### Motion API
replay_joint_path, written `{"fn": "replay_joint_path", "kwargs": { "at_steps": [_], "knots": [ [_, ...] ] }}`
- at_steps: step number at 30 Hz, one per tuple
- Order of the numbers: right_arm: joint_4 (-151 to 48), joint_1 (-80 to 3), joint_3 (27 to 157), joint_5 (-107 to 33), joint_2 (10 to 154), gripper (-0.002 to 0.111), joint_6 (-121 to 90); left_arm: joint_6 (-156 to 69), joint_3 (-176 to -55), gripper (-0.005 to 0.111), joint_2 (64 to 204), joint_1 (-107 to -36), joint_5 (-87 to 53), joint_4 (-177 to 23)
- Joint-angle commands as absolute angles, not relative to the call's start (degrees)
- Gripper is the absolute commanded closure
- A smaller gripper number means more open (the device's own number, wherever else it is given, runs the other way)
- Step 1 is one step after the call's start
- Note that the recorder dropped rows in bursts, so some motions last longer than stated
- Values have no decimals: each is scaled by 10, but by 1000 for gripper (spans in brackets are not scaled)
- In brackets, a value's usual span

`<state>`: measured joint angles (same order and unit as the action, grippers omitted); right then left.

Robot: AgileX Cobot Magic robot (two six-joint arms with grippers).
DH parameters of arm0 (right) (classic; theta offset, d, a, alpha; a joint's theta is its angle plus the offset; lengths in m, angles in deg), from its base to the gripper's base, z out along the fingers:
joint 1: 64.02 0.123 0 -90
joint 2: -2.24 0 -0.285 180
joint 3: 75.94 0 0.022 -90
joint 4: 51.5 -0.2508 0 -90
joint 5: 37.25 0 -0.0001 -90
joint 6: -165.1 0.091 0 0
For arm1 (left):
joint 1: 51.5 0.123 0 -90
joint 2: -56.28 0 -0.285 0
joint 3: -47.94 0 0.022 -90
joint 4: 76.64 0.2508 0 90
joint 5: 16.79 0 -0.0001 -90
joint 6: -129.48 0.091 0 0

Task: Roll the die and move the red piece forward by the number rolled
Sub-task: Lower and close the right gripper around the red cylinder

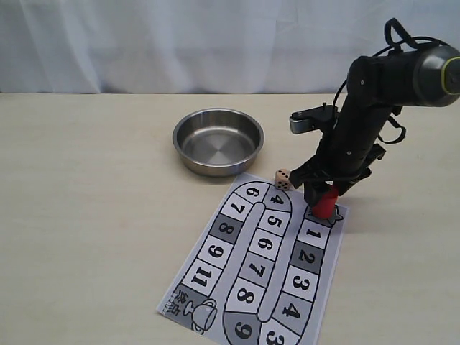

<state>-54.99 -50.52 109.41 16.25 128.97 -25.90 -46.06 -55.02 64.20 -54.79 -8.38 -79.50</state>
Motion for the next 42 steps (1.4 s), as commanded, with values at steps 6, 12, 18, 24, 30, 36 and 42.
{"fn": "replay_joint_path", "kwargs": {
  "at_steps": [6, 12, 18, 24, 30, 36, 42],
  "knots": [
    [-551, -507, 1088, 155, 1301, 59, -256, -463, -548, 107, 641, -549, -86, -798],
    [-551, -507, 1088, 155, 1301, 95, -257, -463, -548, 107, 641, -549, -86, -798],
    [-551, -507, 1088, 164, 1286, 104, -258, -463, -548, 107, 641, -549, -86, -798],
    [-556, -506, 1085, 186, 1248, 104, -258, -463, -548, 107, 641, -549, -86, -798],
    [-558, -502, 1042, 169, 1225, 104, -257, -463, -548, 107, 641, -549, -86, -798],
    [-548, -463, 1019, 137, 1225, 104, -251, -463, -548, 107, 641, -549, -86, -798],
    [-538, -445, 1019, 136, 1225, 104, -219, -463, -548, 107, 641, -549, -86, -798]
  ]
}}
